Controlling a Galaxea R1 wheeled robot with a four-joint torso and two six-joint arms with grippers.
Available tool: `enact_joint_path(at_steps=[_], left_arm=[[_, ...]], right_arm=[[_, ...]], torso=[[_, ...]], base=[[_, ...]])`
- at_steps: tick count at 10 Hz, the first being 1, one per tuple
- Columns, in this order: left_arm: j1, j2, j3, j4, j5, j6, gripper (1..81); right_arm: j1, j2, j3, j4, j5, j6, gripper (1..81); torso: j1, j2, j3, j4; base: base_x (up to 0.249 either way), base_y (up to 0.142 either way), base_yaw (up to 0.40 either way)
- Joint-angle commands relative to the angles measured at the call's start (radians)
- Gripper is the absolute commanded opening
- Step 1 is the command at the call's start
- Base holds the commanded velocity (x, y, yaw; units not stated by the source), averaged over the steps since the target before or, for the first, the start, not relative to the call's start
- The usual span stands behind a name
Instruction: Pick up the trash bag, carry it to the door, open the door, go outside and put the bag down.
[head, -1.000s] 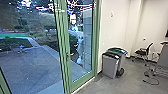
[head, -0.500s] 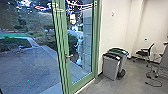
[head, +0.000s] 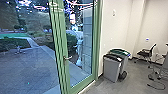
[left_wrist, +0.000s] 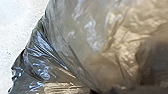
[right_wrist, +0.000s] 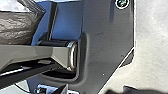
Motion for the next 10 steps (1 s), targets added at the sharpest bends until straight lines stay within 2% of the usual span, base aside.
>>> enact_joint_path(at_steps=[1,10], left_arm=[[-0.055,0.001,0.002,-0.011,0.07,0.0,1.0],[-0.054,0.003,0.002,-0.008,0.07,0.002,1.0]], right_arm=[[0.044,-0.001,-0.002,-0.003,-0.052,-0.001,81.1],[0.04,0.003,-0.002,0.0,-0.052,-0.001,81.1]], torso=[[0.0,0.0,0.0,0.0],[0.0,0.0,0.0,0.0]], base=[[0.161,0.0,0.0],[0.161,0.0,0.0]])
